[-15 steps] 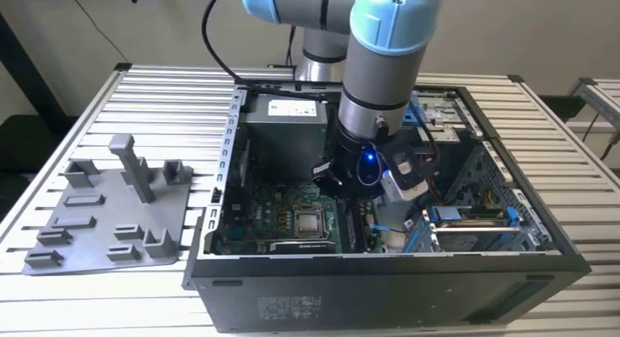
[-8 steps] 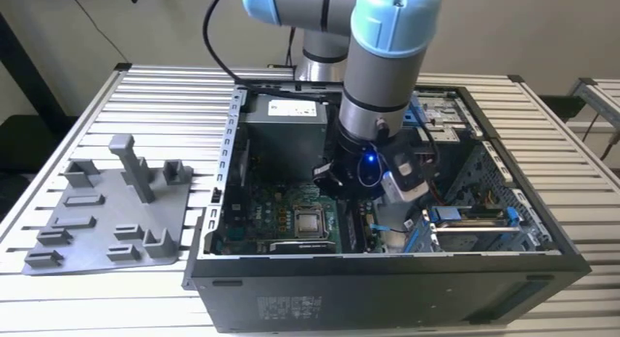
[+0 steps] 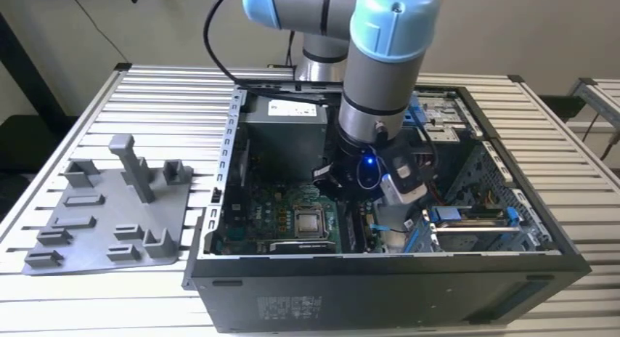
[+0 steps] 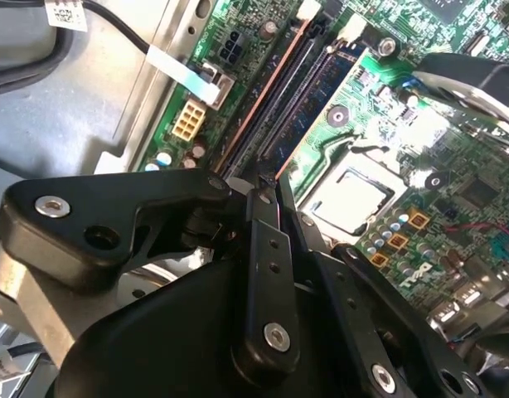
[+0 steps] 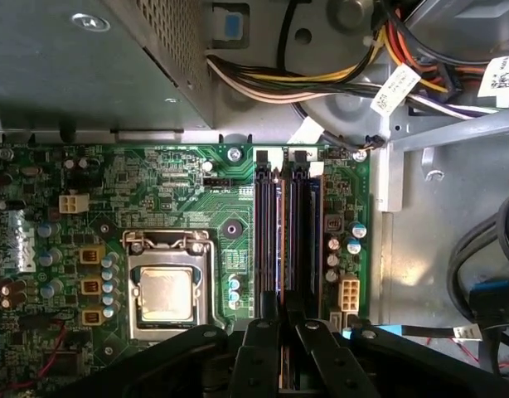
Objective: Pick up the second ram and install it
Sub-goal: 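Insert the second ram into the second slot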
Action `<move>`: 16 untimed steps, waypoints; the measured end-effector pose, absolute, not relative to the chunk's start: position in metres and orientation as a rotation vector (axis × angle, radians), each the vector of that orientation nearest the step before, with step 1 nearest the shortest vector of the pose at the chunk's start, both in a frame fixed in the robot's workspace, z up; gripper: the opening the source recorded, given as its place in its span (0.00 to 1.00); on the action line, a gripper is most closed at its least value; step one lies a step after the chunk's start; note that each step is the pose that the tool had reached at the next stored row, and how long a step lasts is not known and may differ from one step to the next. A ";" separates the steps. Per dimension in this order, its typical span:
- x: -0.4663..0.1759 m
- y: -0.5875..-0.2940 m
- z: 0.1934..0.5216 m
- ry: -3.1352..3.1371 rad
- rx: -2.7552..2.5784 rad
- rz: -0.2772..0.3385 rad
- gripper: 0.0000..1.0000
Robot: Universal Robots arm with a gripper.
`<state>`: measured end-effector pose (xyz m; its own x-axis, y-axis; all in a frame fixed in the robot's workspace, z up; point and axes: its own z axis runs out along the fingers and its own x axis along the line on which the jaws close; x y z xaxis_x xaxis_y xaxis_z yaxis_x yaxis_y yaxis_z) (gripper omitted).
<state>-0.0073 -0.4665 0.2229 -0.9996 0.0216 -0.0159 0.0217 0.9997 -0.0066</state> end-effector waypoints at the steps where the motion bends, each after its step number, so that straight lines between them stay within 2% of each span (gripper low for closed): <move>1: -0.007 -0.466 0.223 3.126 0.034 -0.010 0.14; 16: -0.010 -0.465 0.216 3.126 0.034 -0.010 0.14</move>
<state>-0.0103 -0.4647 0.2164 -0.9996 0.0217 -0.0159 0.0218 0.9997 -0.0063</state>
